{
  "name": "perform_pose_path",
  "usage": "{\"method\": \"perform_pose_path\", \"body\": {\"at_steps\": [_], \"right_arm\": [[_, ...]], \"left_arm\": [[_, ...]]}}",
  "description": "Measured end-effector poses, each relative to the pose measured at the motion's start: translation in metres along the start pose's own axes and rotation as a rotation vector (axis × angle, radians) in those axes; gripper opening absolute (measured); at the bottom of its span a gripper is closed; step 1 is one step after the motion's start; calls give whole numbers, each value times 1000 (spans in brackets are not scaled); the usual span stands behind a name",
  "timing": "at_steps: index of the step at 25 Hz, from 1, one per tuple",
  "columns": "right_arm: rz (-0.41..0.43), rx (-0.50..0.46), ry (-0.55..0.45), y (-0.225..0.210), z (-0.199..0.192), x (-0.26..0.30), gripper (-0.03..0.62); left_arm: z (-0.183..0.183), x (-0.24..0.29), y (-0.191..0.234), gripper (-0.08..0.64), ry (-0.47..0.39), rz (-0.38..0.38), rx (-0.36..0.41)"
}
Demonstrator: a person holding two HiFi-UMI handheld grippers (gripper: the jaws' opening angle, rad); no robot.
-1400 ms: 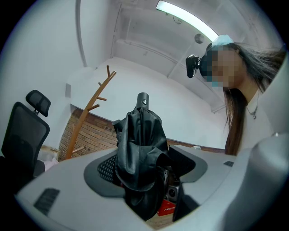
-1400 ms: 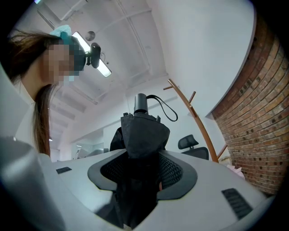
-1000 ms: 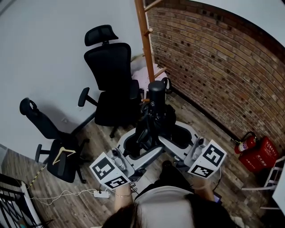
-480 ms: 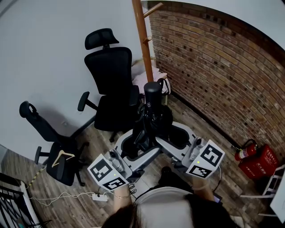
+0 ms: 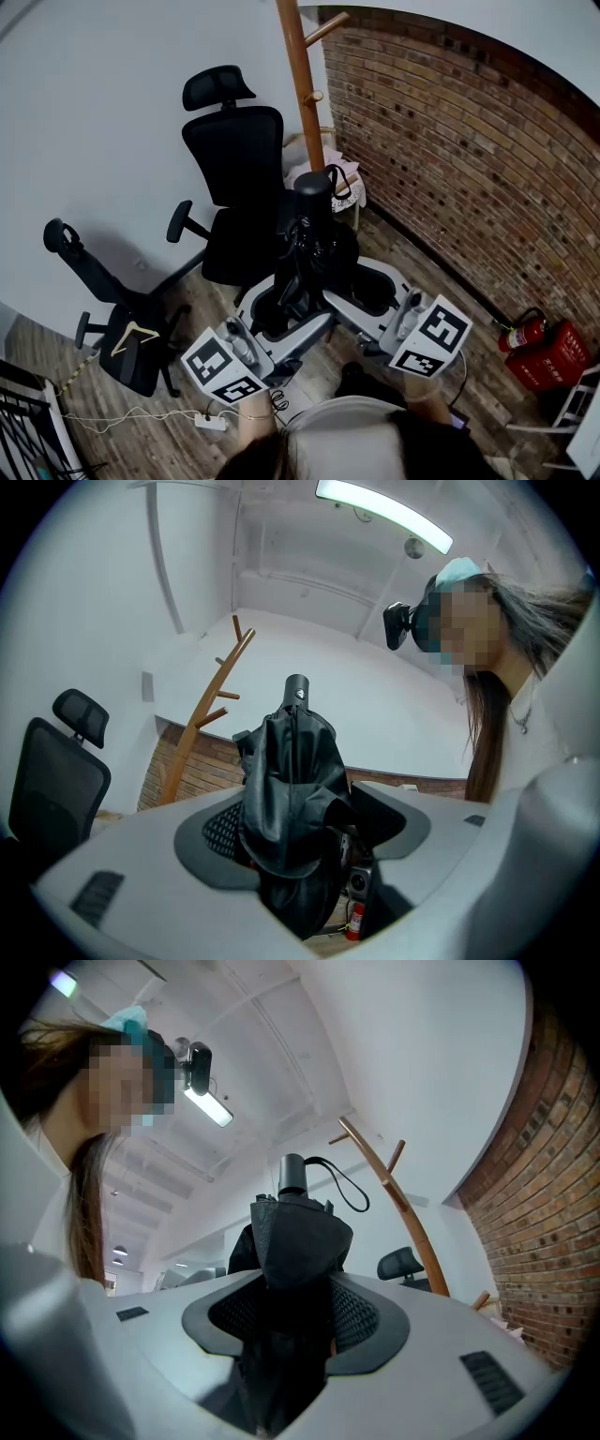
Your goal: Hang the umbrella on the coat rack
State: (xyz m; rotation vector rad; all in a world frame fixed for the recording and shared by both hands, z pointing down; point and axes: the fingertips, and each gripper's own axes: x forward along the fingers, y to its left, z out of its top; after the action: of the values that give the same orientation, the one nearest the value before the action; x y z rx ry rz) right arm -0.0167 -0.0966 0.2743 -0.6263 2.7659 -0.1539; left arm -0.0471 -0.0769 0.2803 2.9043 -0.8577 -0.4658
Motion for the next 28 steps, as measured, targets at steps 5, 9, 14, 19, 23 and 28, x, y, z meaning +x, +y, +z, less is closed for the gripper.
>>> {"method": "perform_pose_path", "body": {"at_steps": [5, 9, 14, 19, 23, 28], "right_arm": [[13, -11, -8, -7, -1, 6, 210], [18, -19, -10, -16, 2, 13, 210], [23, -28, -10, -32, 10, 24, 210], [39, -32, -16, -47, 17, 30, 210], [57, -32, -17, -59, 21, 33, 210], [91, -25, -12, -73, 23, 40, 210]], "left_arm": [[0, 2, 8, 318, -12, 3, 20], [3, 7, 18, 318, -22, 5, 23], [11, 20, 34, 318, -31, 8, 26], [15, 33, 45, 318, -38, 19, 41], [16, 42, 52, 318, -45, 36, 50], [17, 52, 64, 318, -55, 67, 64]]}}
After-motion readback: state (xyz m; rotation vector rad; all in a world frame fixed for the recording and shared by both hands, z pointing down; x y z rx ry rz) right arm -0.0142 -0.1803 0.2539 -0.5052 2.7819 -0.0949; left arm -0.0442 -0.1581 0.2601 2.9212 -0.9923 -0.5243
